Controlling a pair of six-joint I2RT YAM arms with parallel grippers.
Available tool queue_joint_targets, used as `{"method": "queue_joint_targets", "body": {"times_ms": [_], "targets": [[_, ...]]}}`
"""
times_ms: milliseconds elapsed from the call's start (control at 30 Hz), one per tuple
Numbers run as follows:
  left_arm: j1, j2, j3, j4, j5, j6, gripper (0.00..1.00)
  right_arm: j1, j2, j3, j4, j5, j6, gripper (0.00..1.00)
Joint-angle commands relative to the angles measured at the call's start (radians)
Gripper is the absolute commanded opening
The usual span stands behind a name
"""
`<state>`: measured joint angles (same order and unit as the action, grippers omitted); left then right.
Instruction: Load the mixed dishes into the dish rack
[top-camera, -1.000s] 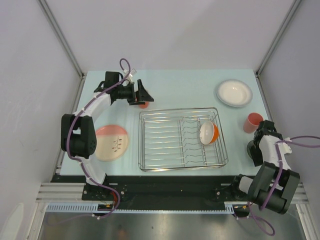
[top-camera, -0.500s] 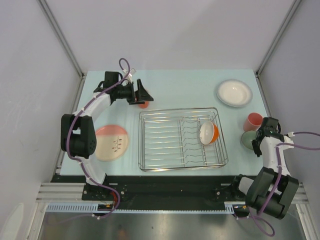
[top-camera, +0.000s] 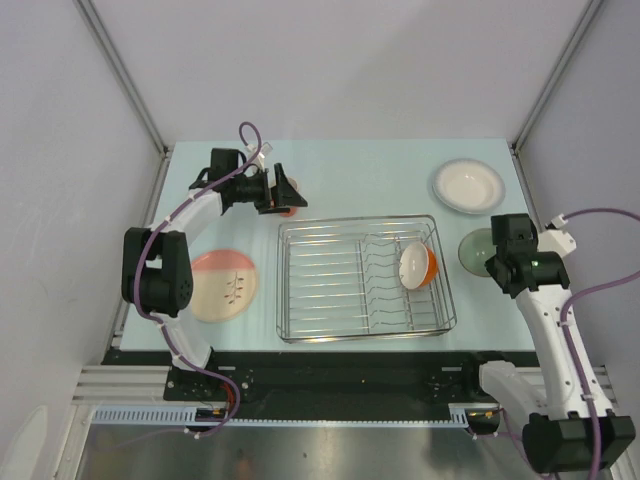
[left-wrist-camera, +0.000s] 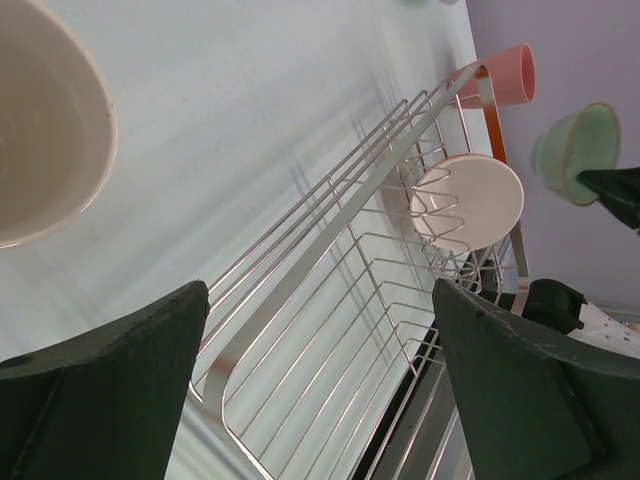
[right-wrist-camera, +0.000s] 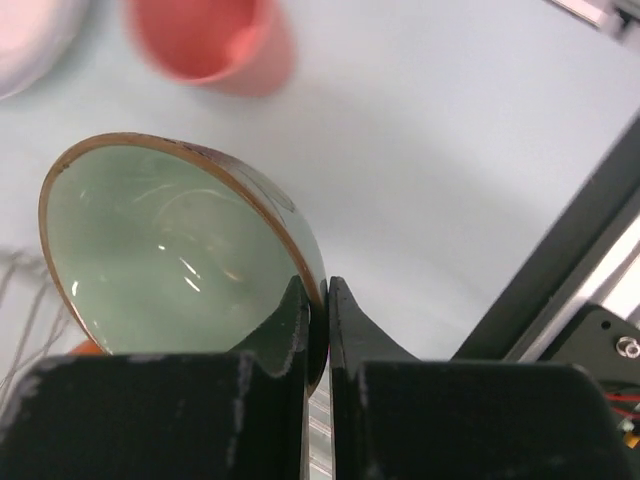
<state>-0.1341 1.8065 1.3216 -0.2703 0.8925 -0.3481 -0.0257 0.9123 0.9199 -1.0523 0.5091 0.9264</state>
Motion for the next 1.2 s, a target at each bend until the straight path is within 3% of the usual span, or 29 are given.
{"method": "queue_joint_targets", "body": {"times_ms": [0, 100, 233, 333, 767, 967, 1167], "targets": [[0.008, -0.061, -0.015, 0.052, -0.001, -0.011, 1.00, 0.209, -0.027, 0.183, -0.151, 0.210, 0.031, 0.00], [0.010, -0.065, -0.028, 0.072, 0.002, -0.020, 1.00, 0.389, 0.026, 0.284, -0.245, 0.316, 0.046, 0.00], [0.008, -0.068, -0.039, 0.086, 0.005, -0.035, 1.00, 0.753, 0.190, 0.439, -0.467, 0.529, 0.182, 0.00], [0.008, -0.085, -0.050, 0.103, 0.003, -0.037, 1.00, 0.840, 0.281, 0.514, -0.469, 0.510, 0.082, 0.00], [0.005, -0.088, -0.048, 0.141, 0.003, -0.063, 1.00, 0.892, 0.459, 0.615, -0.469, 0.560, -0.161, 0.00], [-0.050, -0.061, -0.056, 0.175, 0.005, -0.035, 1.00, 0.882, 0.406, 0.642, -0.468, 0.536, -0.156, 0.00], [-0.108, 0.008, 0.057, 0.125, 0.026, 0.099, 1.00, 0.848, 0.366, 0.640, -0.466, 0.516, -0.141, 0.00]]}}
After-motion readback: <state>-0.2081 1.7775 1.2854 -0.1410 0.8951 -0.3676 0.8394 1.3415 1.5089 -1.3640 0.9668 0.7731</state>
